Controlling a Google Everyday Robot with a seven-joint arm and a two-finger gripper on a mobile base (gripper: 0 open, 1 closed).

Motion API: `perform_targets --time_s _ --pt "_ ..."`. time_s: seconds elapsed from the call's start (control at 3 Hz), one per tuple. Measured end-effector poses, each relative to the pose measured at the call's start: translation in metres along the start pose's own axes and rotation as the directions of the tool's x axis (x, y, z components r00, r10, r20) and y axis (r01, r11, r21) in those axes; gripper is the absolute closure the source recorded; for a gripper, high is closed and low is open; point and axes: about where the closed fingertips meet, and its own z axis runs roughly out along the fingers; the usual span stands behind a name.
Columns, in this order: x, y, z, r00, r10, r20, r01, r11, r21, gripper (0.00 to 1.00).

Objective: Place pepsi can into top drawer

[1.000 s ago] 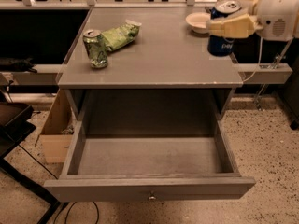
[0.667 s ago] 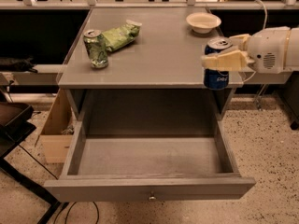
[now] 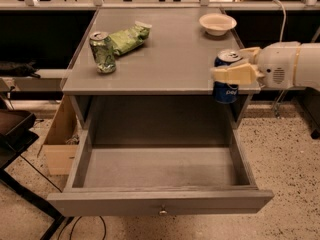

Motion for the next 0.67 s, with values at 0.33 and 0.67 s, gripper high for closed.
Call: perform_targets --time_s 0.33,0.67 --pt "0.067 0.014 0.028 0.998 0.062 0.002 -0.062 0.9980 -0.015 1.00" --pt "0.116 0.029 0.052 0.996 0.093 0.003 -0.093 0.9950 -0.036 1.00"
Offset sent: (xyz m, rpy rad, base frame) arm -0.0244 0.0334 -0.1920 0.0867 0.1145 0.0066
